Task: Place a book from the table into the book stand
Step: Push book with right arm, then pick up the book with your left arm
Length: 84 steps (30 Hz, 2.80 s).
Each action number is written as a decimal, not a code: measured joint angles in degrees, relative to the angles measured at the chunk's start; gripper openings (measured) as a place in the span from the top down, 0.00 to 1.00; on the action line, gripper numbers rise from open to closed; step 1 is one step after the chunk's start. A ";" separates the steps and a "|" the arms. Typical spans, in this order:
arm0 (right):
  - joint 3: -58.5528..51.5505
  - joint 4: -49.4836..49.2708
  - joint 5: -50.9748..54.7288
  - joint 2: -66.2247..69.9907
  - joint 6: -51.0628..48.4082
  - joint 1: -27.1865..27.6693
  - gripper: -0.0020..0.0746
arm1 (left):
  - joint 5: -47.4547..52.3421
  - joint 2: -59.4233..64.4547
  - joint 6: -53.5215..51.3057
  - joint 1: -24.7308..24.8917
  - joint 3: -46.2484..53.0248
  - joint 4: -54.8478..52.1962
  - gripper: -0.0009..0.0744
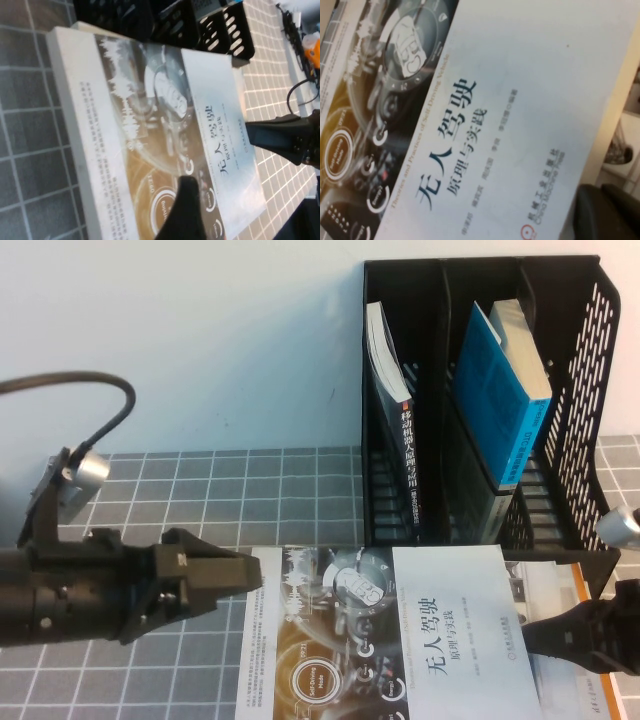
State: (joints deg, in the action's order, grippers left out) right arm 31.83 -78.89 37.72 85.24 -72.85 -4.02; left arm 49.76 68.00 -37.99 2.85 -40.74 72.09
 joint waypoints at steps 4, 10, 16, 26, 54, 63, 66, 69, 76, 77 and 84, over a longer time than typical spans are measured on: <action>0.09 0.00 0.00 0.05 -0.51 0.00 0.98 | 6.01 4.89 -0.25 -5.97 -1.40 -0.81 0.25; 0.09 0.00 0.09 0.05 -1.48 0.00 0.98 | 14.99 15.32 -4.94 -13.58 -1.51 -0.81 0.25; 0.09 0.10 0.35 0.05 -1.61 0.00 0.98 | 16.37 23.15 -10.69 -13.93 -1.58 1.38 0.24; -0.02 -2.99 2.07 0.78 -3.90 -1.38 0.98 | 16.37 33.98 -17.98 -13.51 -1.98 9.99 0.24; -0.02 -2.96 1.37 0.78 -4.41 -2.35 0.98 | 19.18 41.80 -24.32 -5.08 -2.36 15.93 0.68; -0.02 1.26 3.12 0.12 -4.30 -2.35 0.98 | 18.40 38.91 -20.26 -6.76 -3.48 10.45 0.69; -0.02 5.75 3.44 -2.22 -2.89 -2.35 0.98 | 16.00 34.09 -18.59 -6.90 -4.00 6.82 0.69; -0.23 9.12 3.44 -5.84 -1.27 -2.35 0.98 | 14.29 27.91 -15.89 -7.05 -5.52 3.96 0.73; -0.34 10.53 1.28 -15.18 0.68 -2.35 0.98 | 16.42 17.14 -9.86 -7.15 -13.46 3.29 0.86; -0.34 10.53 1.05 -15.69 0.68 -2.35 0.98 | 16.42 16.82 -9.26 -7.15 -14.36 3.20 0.86; -0.34 10.53 0.64 -16.47 0.82 -2.35 0.98 | 16.10 16.71 -4.24 -6.32 -16.20 6.47 0.86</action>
State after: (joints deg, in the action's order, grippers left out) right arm 31.49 -68.36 38.36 68.77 -72.03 -6.37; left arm 65.86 84.71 -42.23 -3.47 -56.94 78.55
